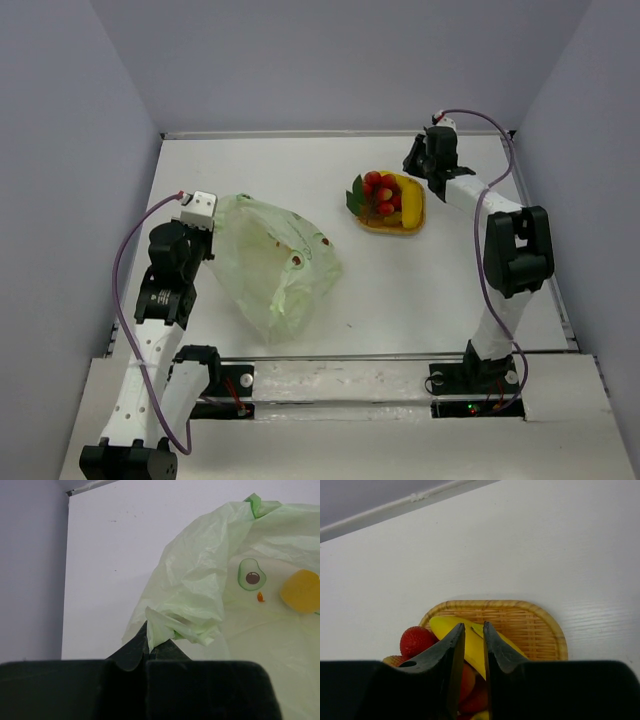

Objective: Take the fake fruits out of the plastic bag

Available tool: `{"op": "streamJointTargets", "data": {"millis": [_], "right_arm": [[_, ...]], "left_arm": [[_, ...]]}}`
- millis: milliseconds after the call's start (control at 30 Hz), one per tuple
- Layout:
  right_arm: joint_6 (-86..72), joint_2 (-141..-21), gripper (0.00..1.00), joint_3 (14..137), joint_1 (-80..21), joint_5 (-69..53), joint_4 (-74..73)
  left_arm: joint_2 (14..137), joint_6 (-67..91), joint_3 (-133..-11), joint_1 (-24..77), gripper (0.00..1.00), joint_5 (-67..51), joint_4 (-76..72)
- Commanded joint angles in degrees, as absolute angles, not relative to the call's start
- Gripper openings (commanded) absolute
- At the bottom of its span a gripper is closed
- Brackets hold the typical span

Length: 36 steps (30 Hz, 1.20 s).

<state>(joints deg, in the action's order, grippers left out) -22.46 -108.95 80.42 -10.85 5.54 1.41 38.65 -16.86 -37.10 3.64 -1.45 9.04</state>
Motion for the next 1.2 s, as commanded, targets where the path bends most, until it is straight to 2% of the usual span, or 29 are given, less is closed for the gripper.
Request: {"op": "streamJointTargets", "data": {"millis": [0,133,367,467,500,600,733,800,867,967,1067,1167], "right_arm": [[-22.68,-110.47,0.3,84.55,-10.63,3.34,4.92],[-21.98,-110.74,0.44,83.76,-10.63,3.16,4.66],[-20.22,-108.99,0.54,84.19,-10.63,3.25,1.78],[-19.34,-107.23,0.63,86.83,-10.63,3.77,-4.71],[-19.16,-106.1,0.69,86.84,-10.63,4.39,-6.14],[-19.86,-99.77,0.73,82.46,-10.63,8.43,-11.32],[-22.66,-91.86,0.79,74.55,-10.63,8.09,-19.66],[-24.51,-88.25,0.8,71.55,-11.24,8.43,-28.97],[-26.27,-84.84,0.84,69.62,-15.01,13.17,-37.91],[-29.96,-81.23,0.92,65.4,-19.24,13.63,-46.8],[-34.36,-78.93,0.97,60.83,-22.14,13.88,-51.75],[-36.47,-75.94,0.98,55.03,-22.68,12.41,-51.25]], "left_arm": [[38.41,-17.32,-39.2,3.25,0.0,-1.76,7.03],[37.97,-17.31,-39.2,3.16,0.0,-1.58,7.21],[37.53,-16.88,-38.5,3.16,0.0,-2.2,7.56],[37.53,-16.61,-38.67,3.16,0.0,-2.55,7.56],[37.44,-16.61,-38.76,3.08,0.0,-2.46,7.47],[37.27,-16.35,-38.58,3.08,0.0,-2.46,7.38],[37.26,-16.17,-38.23,3.16,0.0,-2.81,6.95],[37.53,-16.43,-38.41,3.16,0.0,-2.99,6.86],[37.79,-16.52,-38.67,3.08,0.0,-3.08,6.07],[38.41,-16.26,-38.85,3.08,0.0,-3.6,5.1],[39.2,-15.82,-39.2,3.25,0.0,-4.65,4.75],[39.29,-15.73,-39.37,3.34,0.0,-5.45,4.4]]}}
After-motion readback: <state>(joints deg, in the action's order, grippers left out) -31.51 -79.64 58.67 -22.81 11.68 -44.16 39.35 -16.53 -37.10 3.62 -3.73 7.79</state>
